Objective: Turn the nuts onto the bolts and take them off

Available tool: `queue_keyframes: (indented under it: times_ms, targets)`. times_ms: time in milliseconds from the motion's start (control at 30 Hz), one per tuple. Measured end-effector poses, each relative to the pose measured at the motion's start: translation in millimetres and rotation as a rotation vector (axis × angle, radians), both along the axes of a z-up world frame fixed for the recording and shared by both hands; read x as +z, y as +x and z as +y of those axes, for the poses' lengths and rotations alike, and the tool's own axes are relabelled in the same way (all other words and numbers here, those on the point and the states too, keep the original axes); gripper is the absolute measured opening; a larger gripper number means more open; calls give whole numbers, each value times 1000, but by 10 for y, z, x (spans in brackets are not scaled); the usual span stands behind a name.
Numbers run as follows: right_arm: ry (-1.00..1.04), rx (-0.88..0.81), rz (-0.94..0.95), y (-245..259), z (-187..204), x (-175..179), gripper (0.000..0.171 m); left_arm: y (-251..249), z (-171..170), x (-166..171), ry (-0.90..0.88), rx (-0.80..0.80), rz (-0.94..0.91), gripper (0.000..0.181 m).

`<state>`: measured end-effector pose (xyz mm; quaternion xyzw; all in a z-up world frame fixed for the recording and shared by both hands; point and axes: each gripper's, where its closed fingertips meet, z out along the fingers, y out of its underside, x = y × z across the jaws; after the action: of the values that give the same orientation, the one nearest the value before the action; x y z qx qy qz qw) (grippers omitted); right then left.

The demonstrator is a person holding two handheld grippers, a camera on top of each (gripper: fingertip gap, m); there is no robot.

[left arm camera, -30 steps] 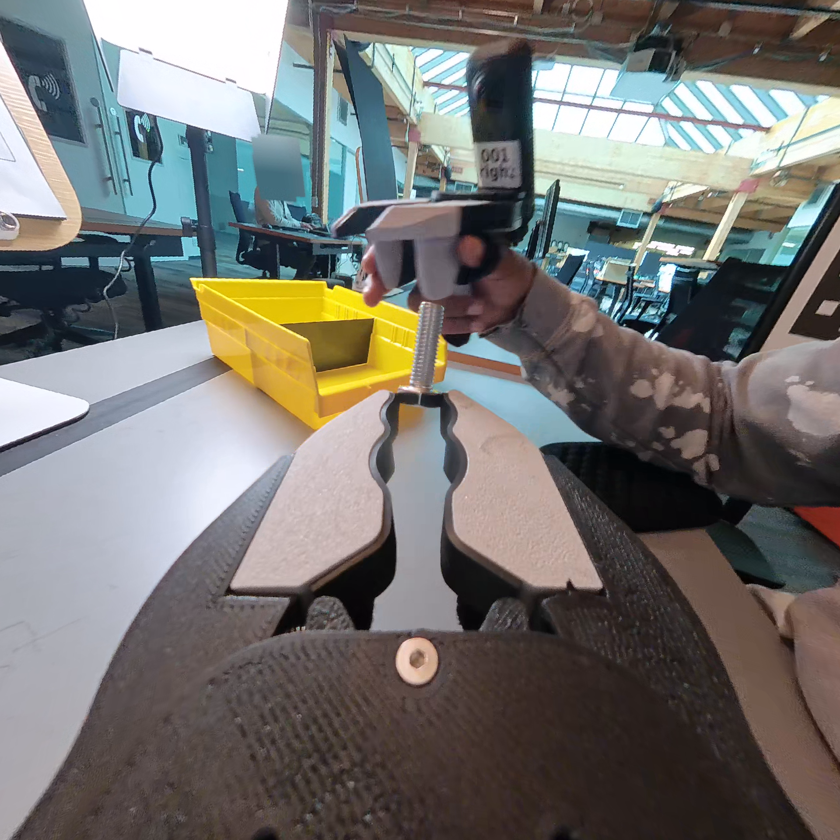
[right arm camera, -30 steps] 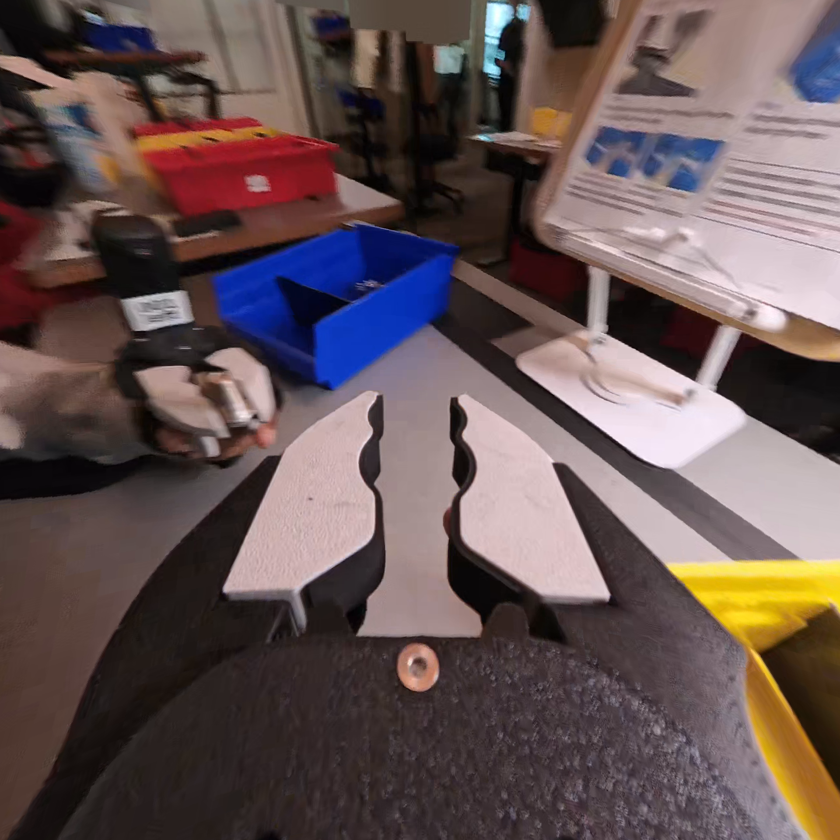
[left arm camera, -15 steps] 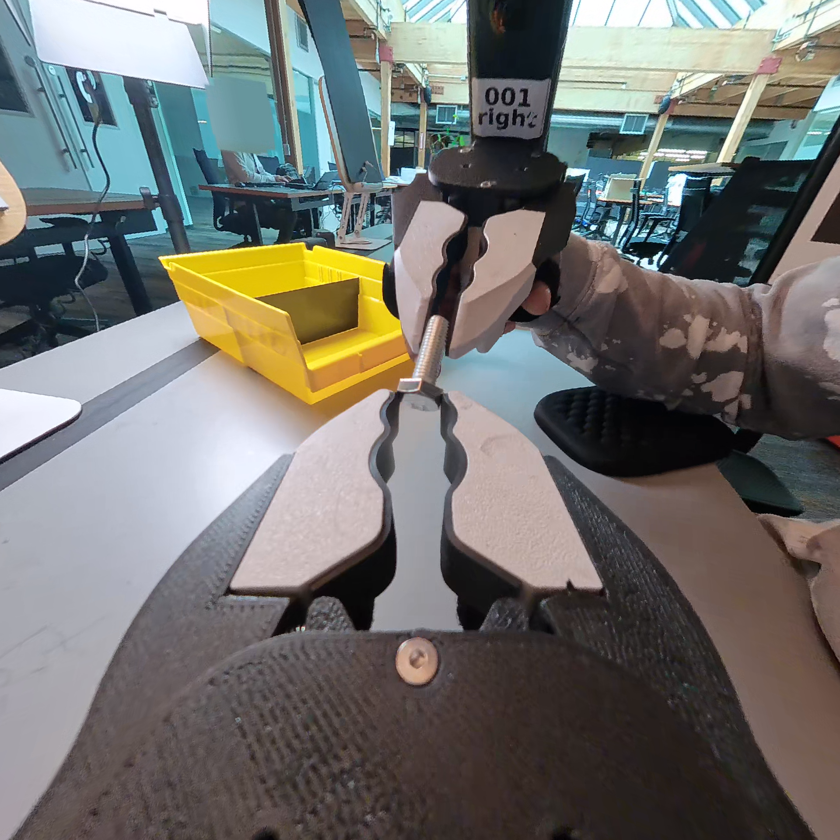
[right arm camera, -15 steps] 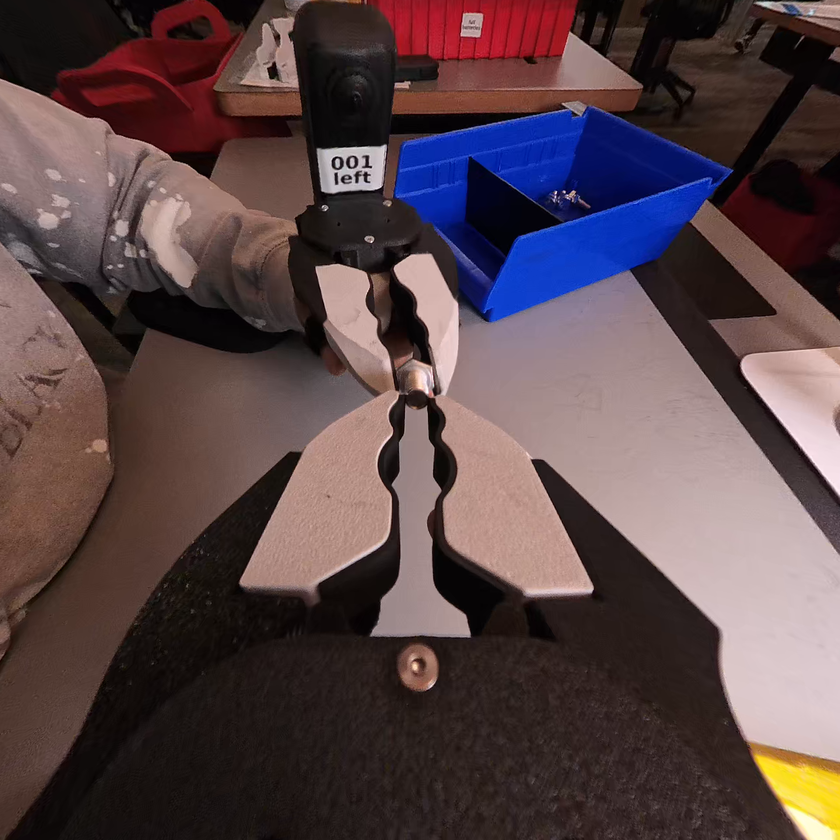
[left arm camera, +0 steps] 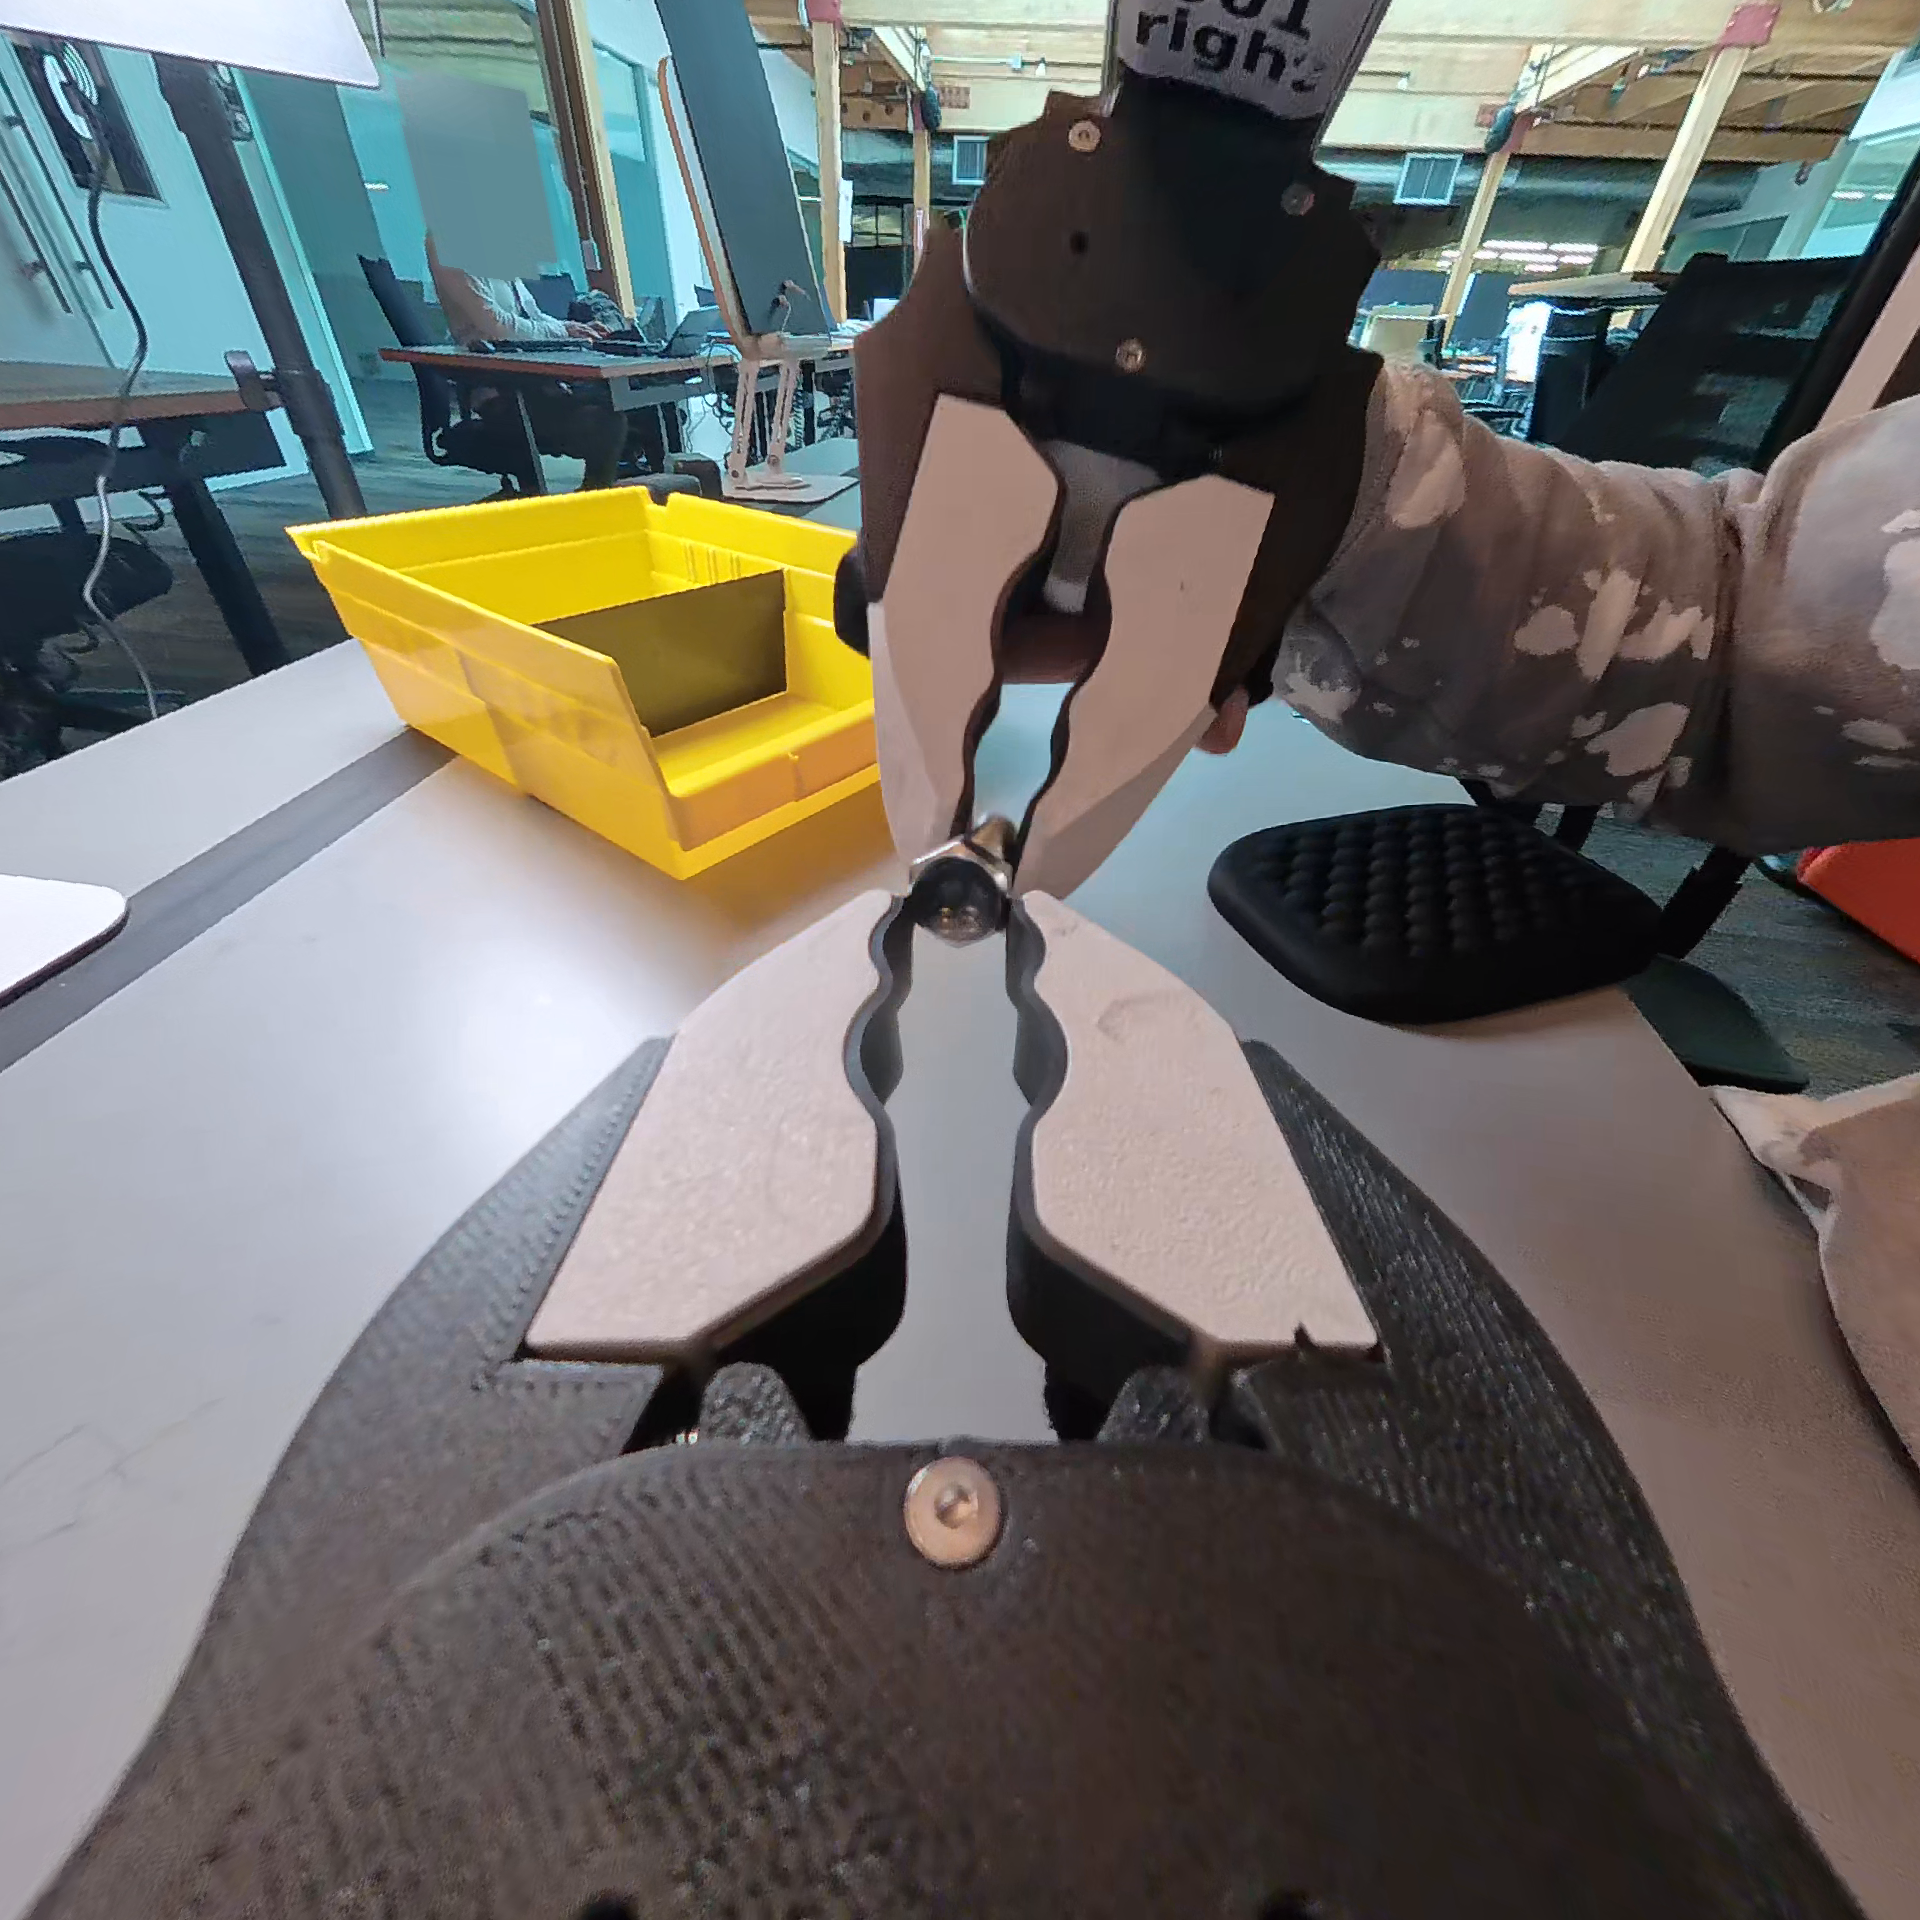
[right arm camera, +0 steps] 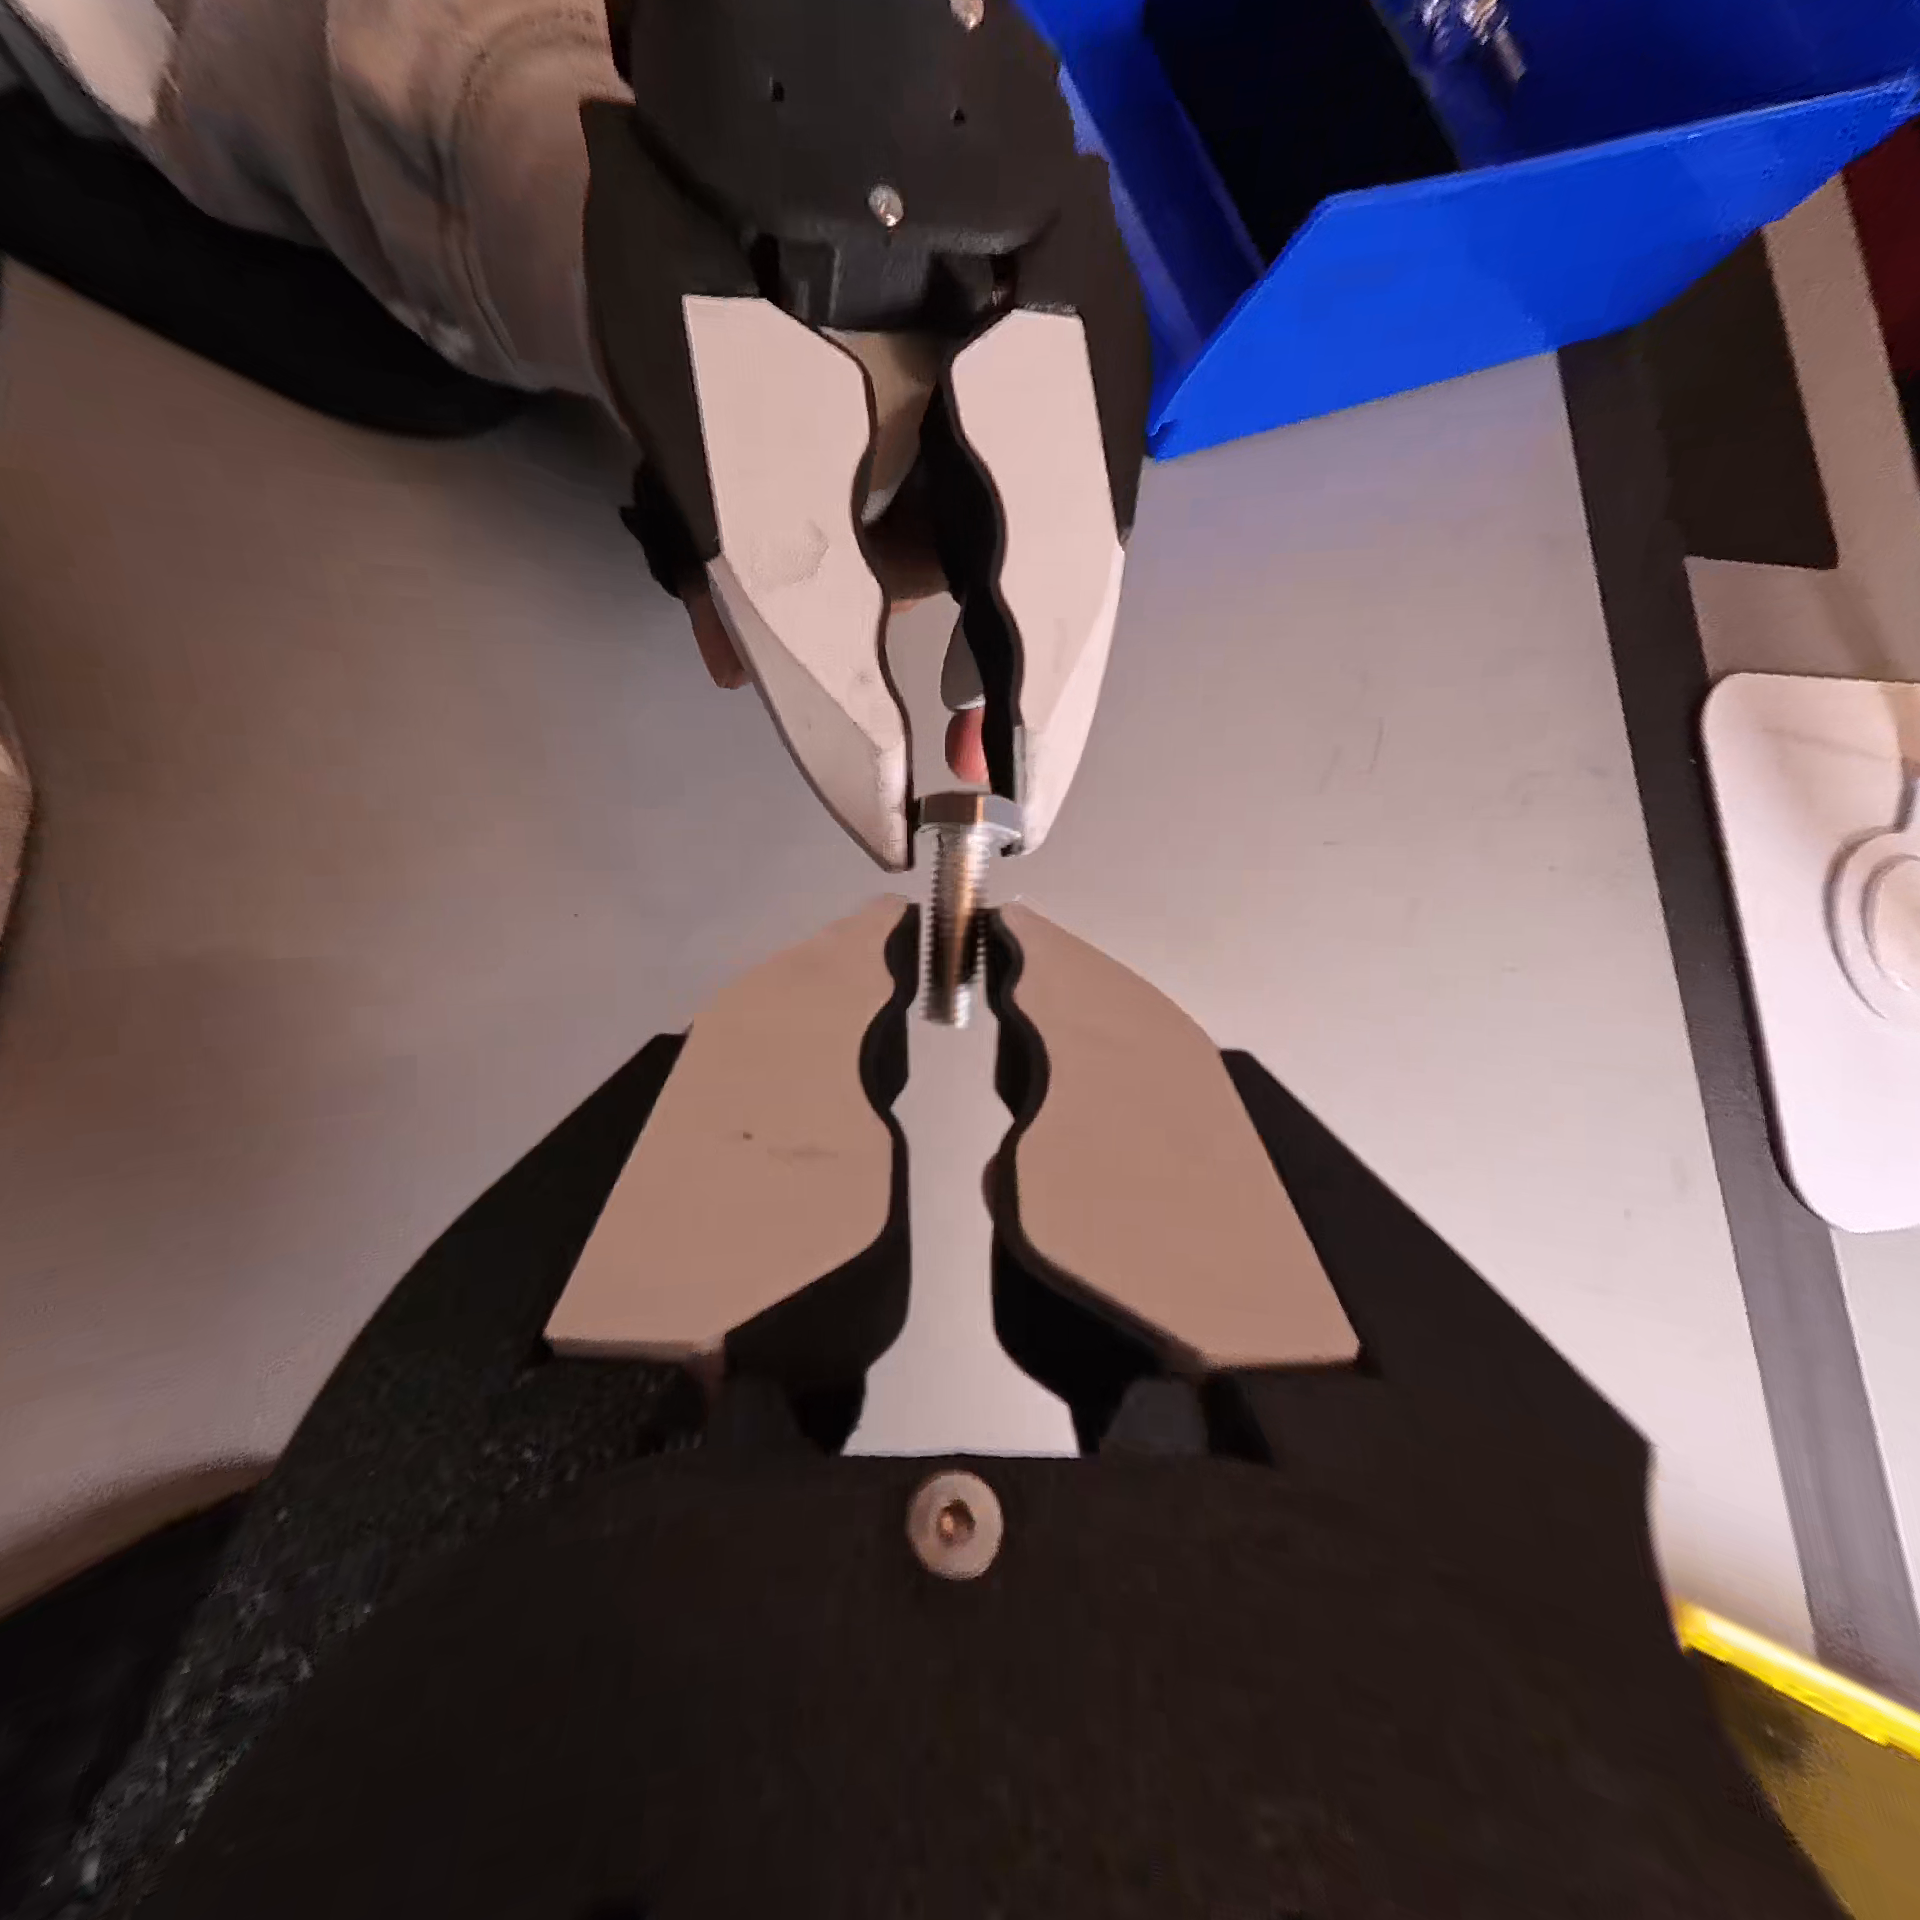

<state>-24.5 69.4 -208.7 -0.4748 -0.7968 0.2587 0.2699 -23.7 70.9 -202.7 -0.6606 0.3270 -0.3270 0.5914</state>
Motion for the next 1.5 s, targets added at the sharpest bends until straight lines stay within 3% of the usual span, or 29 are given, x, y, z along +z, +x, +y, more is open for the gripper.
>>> queue_keyframes:
  times_ms: [167,233,300,433,533,633,967,1267,1500]
  targets:
    - [-48,-24,55,-83,129,71,10,-108,103,34,-12,79,-40,16]
    - [-8,-124,90,-44,451,203,10,-215,167,40,-1,142,-43,19]
    - [2,-267,129,64,913,380,10,-330,213,59,7,195,-57,21]
    - [77,-730,149,534,2267,596,10,-464,285,57,19,272,-59,24]
    - [102,-1002,35,1047,3082,403,10,-479,303,29,19,288,-44,25]
    - [-1,-1147,-15,1333,3498,124,10,-494,311,17,25,298,-37,24]
    - [-45,-1276,-259,1634,4115,-624,10,-557,385,-110,-18,316,-41,23]
    - [-30,-1142,-244,1208,4342,-841,10,-568,407,-161,-34,324,-36,24]
    - [-47,-1034,-386,1247,4214,-982,21,-536,400,-174,-38,316,-30,24]
